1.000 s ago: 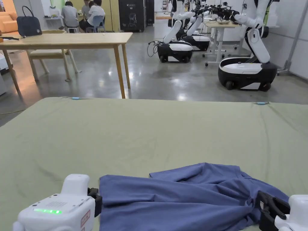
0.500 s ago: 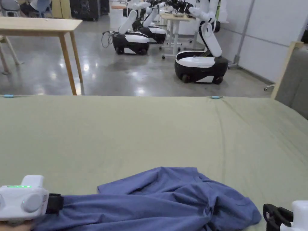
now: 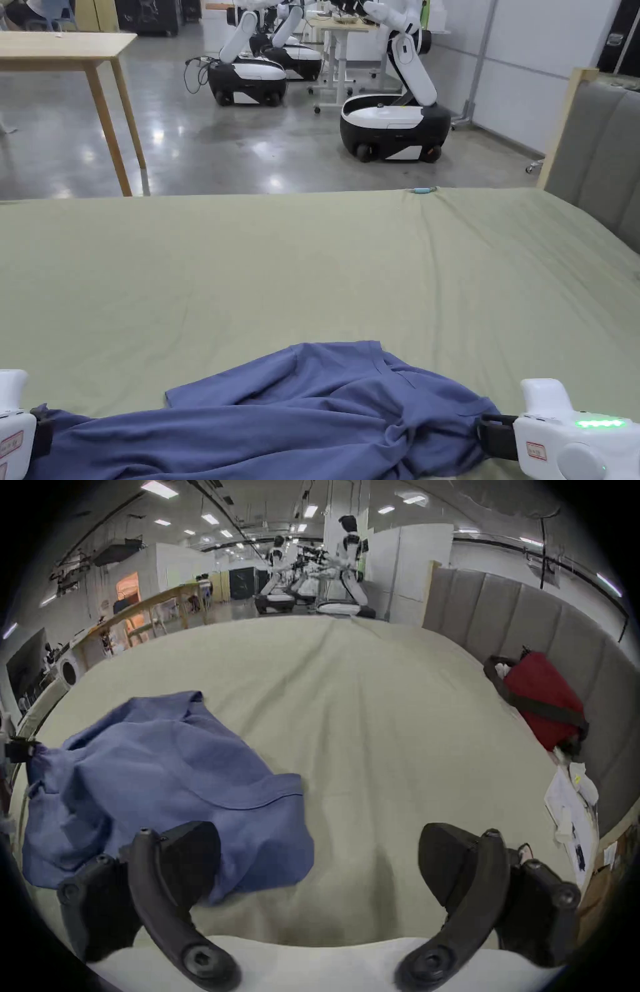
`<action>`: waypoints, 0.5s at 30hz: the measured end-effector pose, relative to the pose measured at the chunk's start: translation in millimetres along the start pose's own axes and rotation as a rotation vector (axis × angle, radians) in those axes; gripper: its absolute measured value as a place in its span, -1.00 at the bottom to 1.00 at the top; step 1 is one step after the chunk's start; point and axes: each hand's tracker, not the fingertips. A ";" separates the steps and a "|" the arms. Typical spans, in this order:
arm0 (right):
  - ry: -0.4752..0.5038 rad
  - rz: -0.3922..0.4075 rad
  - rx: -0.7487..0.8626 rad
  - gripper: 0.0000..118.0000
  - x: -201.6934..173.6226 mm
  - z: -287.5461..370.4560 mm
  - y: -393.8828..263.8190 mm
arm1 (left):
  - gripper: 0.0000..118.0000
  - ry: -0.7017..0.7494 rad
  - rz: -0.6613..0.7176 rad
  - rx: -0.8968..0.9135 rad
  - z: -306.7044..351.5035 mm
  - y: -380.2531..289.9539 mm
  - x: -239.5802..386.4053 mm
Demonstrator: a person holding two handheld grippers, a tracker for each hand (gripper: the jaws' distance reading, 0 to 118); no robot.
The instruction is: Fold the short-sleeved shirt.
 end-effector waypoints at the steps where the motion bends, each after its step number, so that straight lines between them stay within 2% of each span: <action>1: 0.007 0.037 -0.010 0.80 -5.2 -1.5 0.3 | -0.98 0.002 -0.004 0.001 -0.4 -0.2 1.3; 2: 0.025 0.084 0.001 0.34 -13.8 1.6 -0.3 | -0.98 0.006 -0.012 0.000 -0.6 -0.1 2.7; 3: -0.004 0.136 0.009 -0.27 -20.3 5.9 -0.9 | -0.98 0.010 -0.018 -0.006 -1.4 0.1 3.5; 4: -0.011 0.156 -0.017 -0.59 -23.2 9.3 0.4 | -0.98 0.009 -0.023 -0.010 -0.1 -0.7 4.1; 5: -0.001 0.120 -0.009 -0.73 -20.3 14.1 2.7 | -0.98 0.007 -0.026 -0.010 0.5 -0.6 4.3; 7: 0.108 -0.023 0.020 -0.88 -5.4 27.2 9.6 | -0.98 0.015 -0.038 0.003 7.3 2.9 3.4; 8: 0.116 -0.049 0.045 -0.89 -0.7 38.6 14.9 | -0.99 0.023 -0.045 0.016 15.7 5.2 0.8; 9: 0.095 -0.044 0.084 -0.89 1.6 51.7 20.7 | -0.98 0.035 -0.054 0.044 23.9 9.2 -1.4; 12: 0.150 -0.049 0.178 -0.89 6.3 101.5 46.2 | -0.98 0.046 -0.054 0.135 61.6 29.5 -9.8; 15: 0.171 -0.006 0.300 -0.89 -1.6 158.2 80.4 | -0.98 0.055 -0.052 0.214 96.7 57.2 -16.6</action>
